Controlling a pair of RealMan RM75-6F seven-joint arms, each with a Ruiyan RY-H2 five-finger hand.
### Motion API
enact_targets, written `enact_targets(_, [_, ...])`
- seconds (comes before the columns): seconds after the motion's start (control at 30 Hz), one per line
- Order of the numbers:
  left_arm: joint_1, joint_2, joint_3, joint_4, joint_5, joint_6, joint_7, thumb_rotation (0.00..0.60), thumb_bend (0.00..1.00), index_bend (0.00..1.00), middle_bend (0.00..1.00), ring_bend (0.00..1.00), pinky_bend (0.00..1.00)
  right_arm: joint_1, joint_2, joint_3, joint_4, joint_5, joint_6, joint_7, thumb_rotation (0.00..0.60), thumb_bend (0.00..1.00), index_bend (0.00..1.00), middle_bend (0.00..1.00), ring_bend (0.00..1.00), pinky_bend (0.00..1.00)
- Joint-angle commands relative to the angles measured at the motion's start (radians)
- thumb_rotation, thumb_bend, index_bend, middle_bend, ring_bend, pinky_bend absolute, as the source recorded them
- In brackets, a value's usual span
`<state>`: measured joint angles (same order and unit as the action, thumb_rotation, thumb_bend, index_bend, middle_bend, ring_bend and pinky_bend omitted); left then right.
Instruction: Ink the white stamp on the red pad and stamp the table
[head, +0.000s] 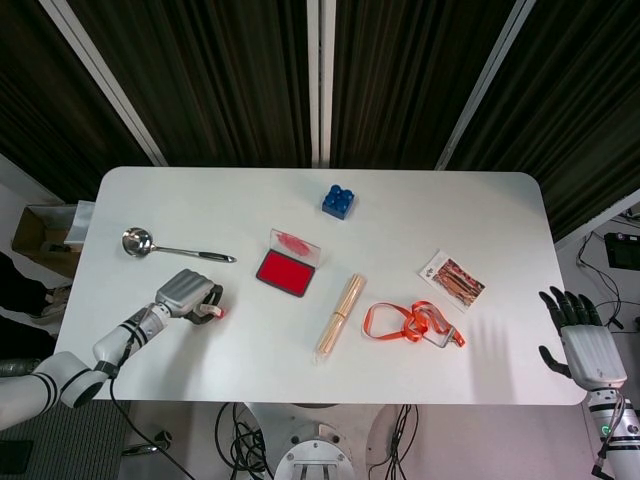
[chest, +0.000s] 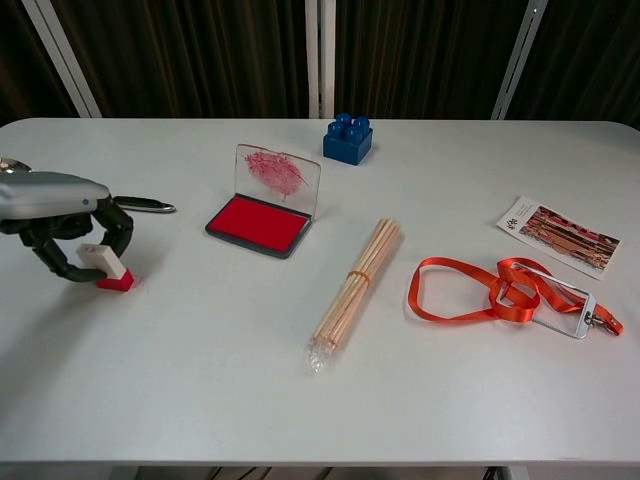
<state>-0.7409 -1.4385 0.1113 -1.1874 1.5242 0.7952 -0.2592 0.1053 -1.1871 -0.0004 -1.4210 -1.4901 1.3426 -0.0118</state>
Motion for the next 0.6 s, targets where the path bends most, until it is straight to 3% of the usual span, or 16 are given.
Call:
enact_targets(0.03, [0.000, 0.001, 0.001, 0.003, 0.006, -0.001, -0.004, 0.600, 0.37, 0.51, 0.49, 0.91, 0.99, 0.000, 0.002, 0.000, -0.003, 0.002, -0.001, -0.003, 0.600, 0.23, 0.00, 0.00, 0.00, 0.00])
enact_targets(0.27, [0.004, 0.006, 0.003, 0.004, 0.023, 0.010, -0.014, 0.600, 0.34, 0.39, 0.43, 0.91, 0.99, 0.001, 0.005, -0.001, -0.011, 0.006, -0.008, -0.012, 0.600, 0.23, 0.00, 0.00, 0.00, 0.00])
enact_targets(0.6, [0.008, 0.017, 0.003, -0.005, 0.039, 0.024, -0.018, 0.600, 0.34, 0.38, 0.40, 0.91, 0.99, 0.003, 0.008, 0.000, -0.019, 0.015, -0.017, -0.022, 0.600, 0.23, 0.00, 0.00, 0.00, 0.00])
